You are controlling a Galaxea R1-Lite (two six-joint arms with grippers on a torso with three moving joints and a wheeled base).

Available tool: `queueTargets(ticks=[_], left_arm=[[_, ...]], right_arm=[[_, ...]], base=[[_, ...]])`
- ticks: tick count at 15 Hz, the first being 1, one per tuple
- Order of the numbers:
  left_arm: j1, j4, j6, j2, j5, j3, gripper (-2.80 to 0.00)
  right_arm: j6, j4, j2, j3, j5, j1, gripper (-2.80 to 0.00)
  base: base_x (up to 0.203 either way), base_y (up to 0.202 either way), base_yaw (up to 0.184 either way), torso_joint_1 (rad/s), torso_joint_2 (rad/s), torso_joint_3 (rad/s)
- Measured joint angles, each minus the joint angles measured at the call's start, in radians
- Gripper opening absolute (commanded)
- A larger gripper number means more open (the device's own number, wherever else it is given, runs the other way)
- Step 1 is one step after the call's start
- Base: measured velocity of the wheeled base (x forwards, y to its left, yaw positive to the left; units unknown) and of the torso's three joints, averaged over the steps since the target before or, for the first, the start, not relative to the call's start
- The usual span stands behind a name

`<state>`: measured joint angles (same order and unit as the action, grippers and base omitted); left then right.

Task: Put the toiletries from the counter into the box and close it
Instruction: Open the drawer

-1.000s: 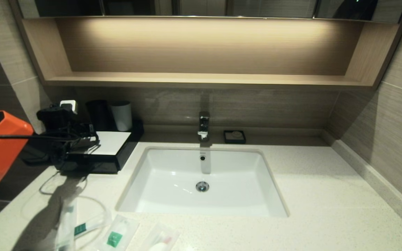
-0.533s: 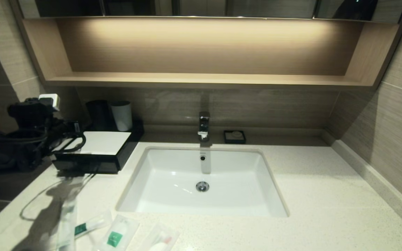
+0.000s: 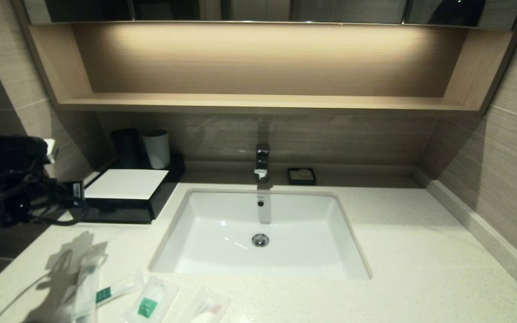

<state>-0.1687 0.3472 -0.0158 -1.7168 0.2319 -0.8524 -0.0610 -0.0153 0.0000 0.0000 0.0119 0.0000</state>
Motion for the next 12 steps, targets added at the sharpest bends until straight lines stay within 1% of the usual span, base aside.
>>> queueTargets(ticks=[2, 3, 4, 5, 7, 9, 12], left_arm=[[-0.006, -0.22, 0.053, 0.094, 0.002, 0.046, -2.8], [-0.008, -0.29, 0.067, 0.135, 0.002, 0.073, -2.8], [-0.009, -0.332, 0.075, 0.178, 0.002, 0.098, -2.8], [-0.009, -0.348, 0.081, 0.218, 0.001, 0.121, -2.8], [-0.01, -0.398, 0.126, 0.267, 0.001, 0.151, -2.8], [-0.009, -0.495, 0.147, 0.288, -0.002, 0.145, -2.8], [-0.001, -0.689, 0.156, 0.304, -0.001, 0.116, -2.8]], right_arm=[[0.0, 0.0, 0.0, 0.0, 0.0, 0.0, -2.8], [0.0, 0.0, 0.0, 0.0, 0.0, 0.0, -2.8], [0.0, 0.0, 0.0, 0.0, 0.0, 0.0, -2.8], [0.0, 0.0, 0.0, 0.0, 0.001, 0.0, -2.8], [0.0, 0.0, 0.0, 0.0, 0.0, 0.0, -2.8], [0.0, 0.0, 0.0, 0.0, 0.0, 0.0, -2.8], [0.0, 0.0, 0.0, 0.0, 0.0, 0.0, -2.8]], base=[[0.0, 0.0, 0.0, 0.0, 0.0, 0.0], [0.0, 0.0, 0.0, 0.0, 0.0, 0.0], [0.0, 0.0, 0.0, 0.0, 0.0, 0.0], [0.0, 0.0, 0.0, 0.0, 0.0, 0.0], [0.0, 0.0, 0.0, 0.0, 0.0, 0.0], [0.0, 0.0, 0.0, 0.0, 0.0, 0.0], [0.0, 0.0, 0.0, 0.0, 0.0, 0.0]])
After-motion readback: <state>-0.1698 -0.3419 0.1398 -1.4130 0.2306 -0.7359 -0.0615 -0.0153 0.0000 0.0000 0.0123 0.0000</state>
